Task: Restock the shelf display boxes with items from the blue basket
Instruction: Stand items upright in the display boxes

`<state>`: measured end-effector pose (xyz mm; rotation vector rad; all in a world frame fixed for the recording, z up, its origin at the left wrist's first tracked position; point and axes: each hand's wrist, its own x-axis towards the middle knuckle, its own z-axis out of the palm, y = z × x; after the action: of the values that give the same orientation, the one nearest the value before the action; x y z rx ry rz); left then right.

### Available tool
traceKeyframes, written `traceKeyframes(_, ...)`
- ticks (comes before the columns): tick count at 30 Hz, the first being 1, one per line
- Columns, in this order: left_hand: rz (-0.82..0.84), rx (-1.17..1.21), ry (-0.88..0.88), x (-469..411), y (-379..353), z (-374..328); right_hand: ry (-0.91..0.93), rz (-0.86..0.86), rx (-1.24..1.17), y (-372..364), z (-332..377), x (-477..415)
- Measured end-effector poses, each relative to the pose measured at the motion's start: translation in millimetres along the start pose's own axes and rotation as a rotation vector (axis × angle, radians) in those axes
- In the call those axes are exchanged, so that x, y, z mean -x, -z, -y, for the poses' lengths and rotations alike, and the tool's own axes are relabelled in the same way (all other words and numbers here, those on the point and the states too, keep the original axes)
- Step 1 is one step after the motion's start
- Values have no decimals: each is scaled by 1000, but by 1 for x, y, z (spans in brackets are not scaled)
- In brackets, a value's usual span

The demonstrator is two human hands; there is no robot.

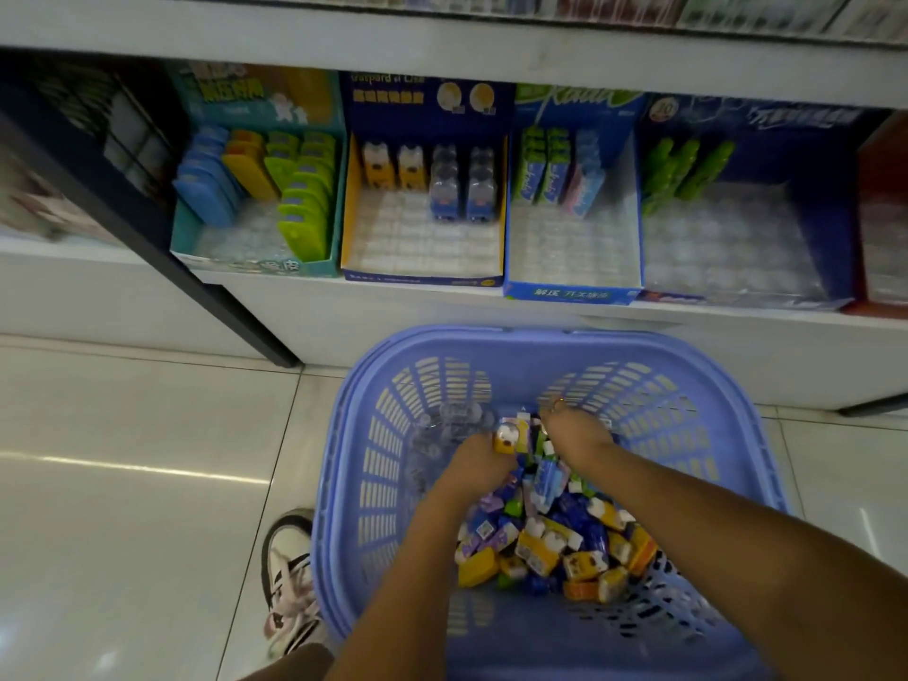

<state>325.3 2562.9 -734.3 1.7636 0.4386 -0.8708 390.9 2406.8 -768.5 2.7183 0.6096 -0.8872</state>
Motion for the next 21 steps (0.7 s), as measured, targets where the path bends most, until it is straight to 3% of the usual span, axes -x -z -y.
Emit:
traceKeyframes(5, -36, 204, -111, 8, 20, -11, -152, 73, -165, 9, -3, 1)
traceKeyframes(10, -150, 254, -195, 28, 49, -40, -192, 218, -324, 16, -7, 31)
traceKeyframes(13, -238, 295, -212, 47, 67, -54, -99, -7, -607, 44, 4, 47)
traceKeyframes(18, -424, 441, -380, 78, 97, -76, 250, -474, -1169, 155, 49, 85)
traceKeyframes(21, -459, 645, -491, 101, 115, -88, 380, -808, -1111, 219, 66, 97)
